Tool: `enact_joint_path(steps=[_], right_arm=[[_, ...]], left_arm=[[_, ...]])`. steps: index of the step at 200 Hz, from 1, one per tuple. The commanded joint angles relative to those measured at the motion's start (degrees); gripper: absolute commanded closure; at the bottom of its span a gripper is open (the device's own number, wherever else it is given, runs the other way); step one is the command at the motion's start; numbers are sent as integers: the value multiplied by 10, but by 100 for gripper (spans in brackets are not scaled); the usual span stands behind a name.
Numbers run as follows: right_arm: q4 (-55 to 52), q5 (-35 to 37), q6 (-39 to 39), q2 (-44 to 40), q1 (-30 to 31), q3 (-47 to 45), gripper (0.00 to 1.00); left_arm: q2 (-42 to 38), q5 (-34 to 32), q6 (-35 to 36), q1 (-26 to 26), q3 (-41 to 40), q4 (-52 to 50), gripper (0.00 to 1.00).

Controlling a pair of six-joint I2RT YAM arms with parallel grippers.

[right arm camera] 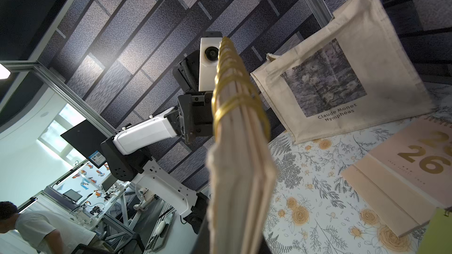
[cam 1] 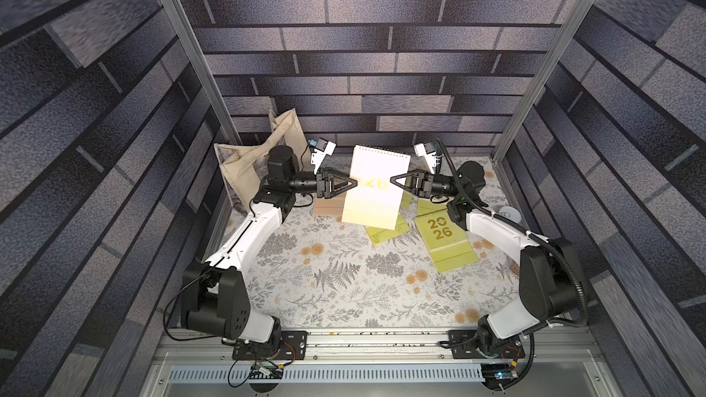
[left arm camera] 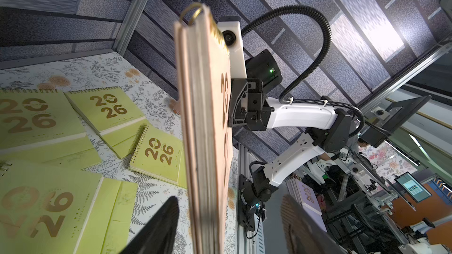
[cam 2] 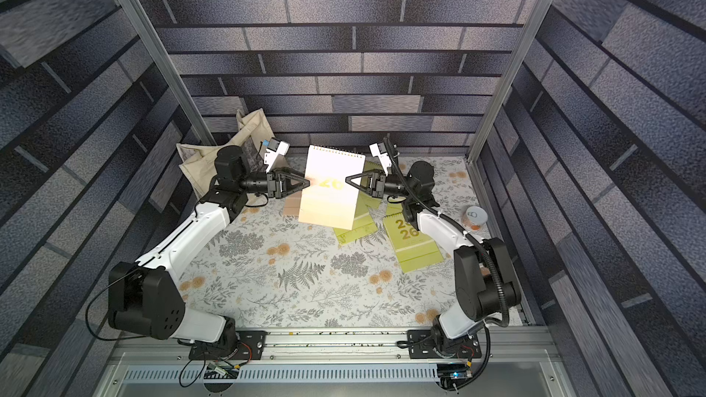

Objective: Stack the calendars
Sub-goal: Place the calendar at the center of the board.

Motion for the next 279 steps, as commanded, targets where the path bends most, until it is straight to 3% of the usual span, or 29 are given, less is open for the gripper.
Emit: enact_joint_path(steps=[1,35,113,154,194,205,214,240,279], right_arm=[[-16,-34,-10,6,1,19,100],[-31,-57,-5,11,2,48,100],[-84,-69,-32,11,15,58,100],[-141,-76,-68,7,23,70,100],[-176,-75,-96,2,23,79,100],[-179,-73,-97,3,23,81,100],[-184,-73,-99,3,23,82,90],[-189,-73,-106,-3,19,83,38],[-195,-76,-111,-32,0,76,35]], left_arm=[[-17,14,21,-4,21,-8,16],[-24,8,54,-8,25,-49,17],[-7,11,51,-11,40,-63,39],[-1,12,54,-14,35,-64,41],[2,9,57,-16,32,-69,84],[1,8,57,-15,31,-70,92],[1,10,57,-16,31,-71,100],[-4,12,66,-14,33,-83,100],[-11,13,72,-4,29,-91,100]])
